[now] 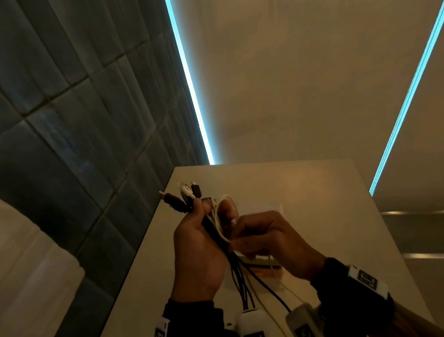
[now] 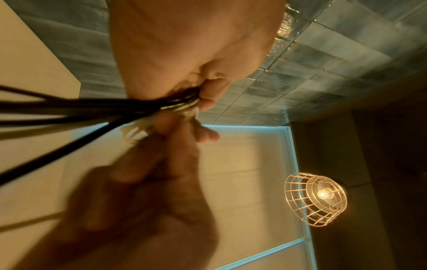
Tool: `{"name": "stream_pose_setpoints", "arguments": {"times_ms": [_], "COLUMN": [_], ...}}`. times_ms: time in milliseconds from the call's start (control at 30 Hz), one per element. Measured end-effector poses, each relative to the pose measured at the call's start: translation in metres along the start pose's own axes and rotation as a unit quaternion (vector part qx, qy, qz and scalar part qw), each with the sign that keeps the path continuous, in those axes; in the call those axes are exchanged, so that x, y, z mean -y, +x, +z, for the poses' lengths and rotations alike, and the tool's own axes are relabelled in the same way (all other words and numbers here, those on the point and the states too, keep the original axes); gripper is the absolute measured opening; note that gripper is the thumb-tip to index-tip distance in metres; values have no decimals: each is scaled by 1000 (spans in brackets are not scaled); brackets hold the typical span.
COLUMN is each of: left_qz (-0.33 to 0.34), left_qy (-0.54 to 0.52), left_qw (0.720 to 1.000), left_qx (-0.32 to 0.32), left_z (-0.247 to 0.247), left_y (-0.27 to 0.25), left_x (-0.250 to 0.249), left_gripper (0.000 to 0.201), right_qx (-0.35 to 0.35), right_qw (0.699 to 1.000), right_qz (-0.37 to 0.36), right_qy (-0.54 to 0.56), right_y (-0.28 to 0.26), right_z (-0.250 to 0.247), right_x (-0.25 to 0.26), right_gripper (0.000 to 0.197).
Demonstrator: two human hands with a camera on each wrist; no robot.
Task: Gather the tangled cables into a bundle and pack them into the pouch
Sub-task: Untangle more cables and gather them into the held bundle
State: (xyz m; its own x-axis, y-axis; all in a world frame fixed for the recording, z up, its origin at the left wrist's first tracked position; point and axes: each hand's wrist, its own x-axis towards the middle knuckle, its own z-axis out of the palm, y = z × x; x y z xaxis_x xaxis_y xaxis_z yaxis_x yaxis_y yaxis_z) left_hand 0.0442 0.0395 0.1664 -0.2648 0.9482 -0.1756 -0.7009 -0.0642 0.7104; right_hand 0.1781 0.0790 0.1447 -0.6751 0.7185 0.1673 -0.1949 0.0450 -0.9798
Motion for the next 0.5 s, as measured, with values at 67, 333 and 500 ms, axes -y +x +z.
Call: {"name": "stream_pose_setpoints", "arguments": {"times_ms": [67,333,500], "left_qz": [13,35,46], "left_qy": [-30,15,41], "left_qw": [999,999,998], "left_qx": [19,31,19], "left_z": [0,-14,-15], "left_y": [1,6,4], "left_x": [-2,3,3], "left_gripper": [38,31,30], "right_qx": [3,-58,-67], "right_qw": [998,986,980], "right_qz": [51,150,152], "right_qy": [32,-50,-113], "right_y": [-4,-20,-20], "right_z": [-6,-23,-28], "right_x": [-19,-92,-128], "right_gripper": [10,26,26]}}
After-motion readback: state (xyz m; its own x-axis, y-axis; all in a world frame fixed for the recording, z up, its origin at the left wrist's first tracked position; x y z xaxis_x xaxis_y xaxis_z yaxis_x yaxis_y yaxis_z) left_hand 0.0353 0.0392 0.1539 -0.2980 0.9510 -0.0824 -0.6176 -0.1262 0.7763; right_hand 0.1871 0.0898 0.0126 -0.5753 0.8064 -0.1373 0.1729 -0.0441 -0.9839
